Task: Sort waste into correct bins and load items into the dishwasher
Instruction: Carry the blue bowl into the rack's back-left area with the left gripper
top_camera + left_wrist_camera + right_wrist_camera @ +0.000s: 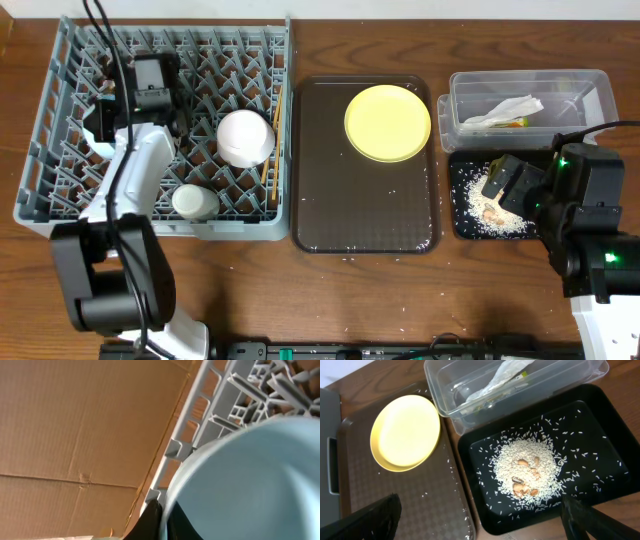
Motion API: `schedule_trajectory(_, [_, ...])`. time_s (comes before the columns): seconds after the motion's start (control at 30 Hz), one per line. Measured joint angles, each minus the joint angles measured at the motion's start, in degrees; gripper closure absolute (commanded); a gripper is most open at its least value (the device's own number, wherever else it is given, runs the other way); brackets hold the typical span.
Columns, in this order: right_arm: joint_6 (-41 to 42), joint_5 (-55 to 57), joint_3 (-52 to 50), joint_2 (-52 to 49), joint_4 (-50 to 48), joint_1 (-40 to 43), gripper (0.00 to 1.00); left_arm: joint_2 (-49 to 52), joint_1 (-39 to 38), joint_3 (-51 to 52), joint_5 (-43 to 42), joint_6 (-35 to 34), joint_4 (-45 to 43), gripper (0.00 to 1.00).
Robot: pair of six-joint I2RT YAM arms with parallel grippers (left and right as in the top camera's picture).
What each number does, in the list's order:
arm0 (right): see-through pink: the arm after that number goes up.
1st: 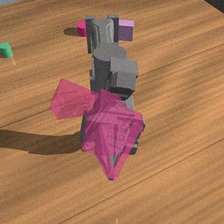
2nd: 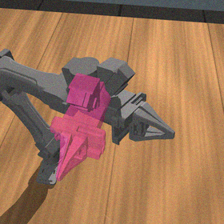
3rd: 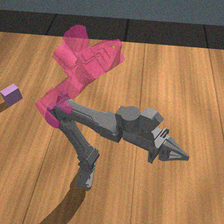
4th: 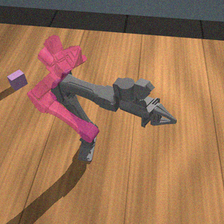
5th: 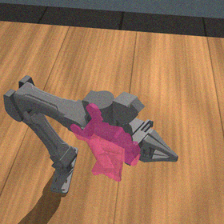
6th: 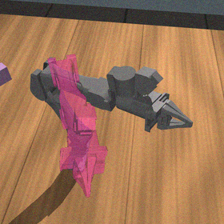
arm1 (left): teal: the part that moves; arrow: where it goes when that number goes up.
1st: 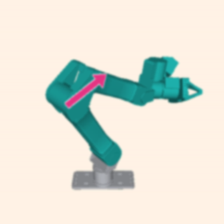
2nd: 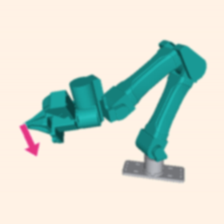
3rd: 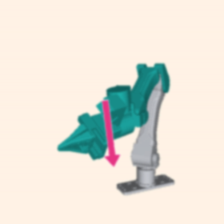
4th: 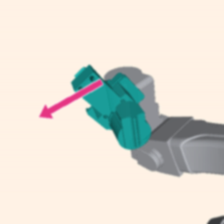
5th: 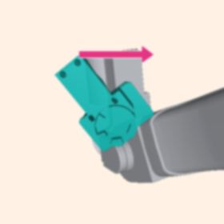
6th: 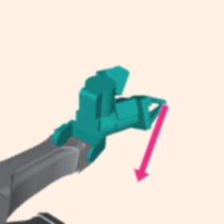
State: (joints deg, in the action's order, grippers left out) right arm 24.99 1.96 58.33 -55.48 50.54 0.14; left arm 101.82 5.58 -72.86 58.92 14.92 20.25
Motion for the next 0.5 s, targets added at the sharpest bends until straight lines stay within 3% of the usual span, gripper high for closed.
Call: schedule_trajectory(0.5, [0.0, 0.0, 0.0, 0.0, 0.0, 0.0, 0.01, 0.7, -1.0, 0.4, 7.6, 4.7, -8.7, 0.93])
